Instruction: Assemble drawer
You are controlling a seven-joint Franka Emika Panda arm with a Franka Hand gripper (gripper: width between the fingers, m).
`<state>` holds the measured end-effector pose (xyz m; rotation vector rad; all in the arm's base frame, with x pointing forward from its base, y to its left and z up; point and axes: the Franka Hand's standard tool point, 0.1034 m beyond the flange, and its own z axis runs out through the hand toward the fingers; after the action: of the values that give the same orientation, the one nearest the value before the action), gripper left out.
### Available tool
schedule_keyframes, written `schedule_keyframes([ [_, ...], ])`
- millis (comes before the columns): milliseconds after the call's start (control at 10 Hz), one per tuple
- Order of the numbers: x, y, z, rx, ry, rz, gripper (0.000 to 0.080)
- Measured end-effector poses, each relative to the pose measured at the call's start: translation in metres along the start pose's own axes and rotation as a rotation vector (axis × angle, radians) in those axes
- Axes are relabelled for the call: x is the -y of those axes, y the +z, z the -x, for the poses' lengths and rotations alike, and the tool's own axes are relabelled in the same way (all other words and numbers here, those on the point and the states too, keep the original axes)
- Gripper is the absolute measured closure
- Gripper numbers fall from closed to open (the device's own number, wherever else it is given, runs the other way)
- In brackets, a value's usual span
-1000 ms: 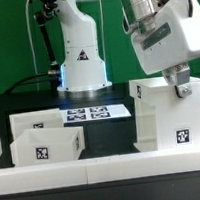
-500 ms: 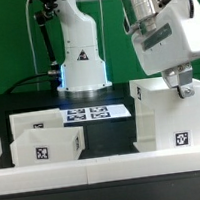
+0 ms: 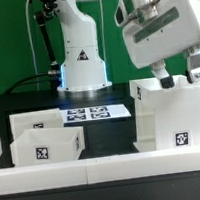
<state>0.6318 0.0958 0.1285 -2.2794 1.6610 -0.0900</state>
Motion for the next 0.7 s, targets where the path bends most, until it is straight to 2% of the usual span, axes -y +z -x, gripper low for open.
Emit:
schedule_keyframes([
  [200, -0.0058, -0.0146, 0.0007, 0.043, -0.143, 0.045, 0.0151],
  [300, -0.008, -0.0167, -0.004, 0.051, -0.222, 0.049, 0.015],
  [500, -0.0086, -0.0154, -0.0043, 0.05, -0.219, 0.05, 0.015],
  [700, -0.0101, -0.015, -0.005, 0.053, -0.381, 0.055, 0.015],
])
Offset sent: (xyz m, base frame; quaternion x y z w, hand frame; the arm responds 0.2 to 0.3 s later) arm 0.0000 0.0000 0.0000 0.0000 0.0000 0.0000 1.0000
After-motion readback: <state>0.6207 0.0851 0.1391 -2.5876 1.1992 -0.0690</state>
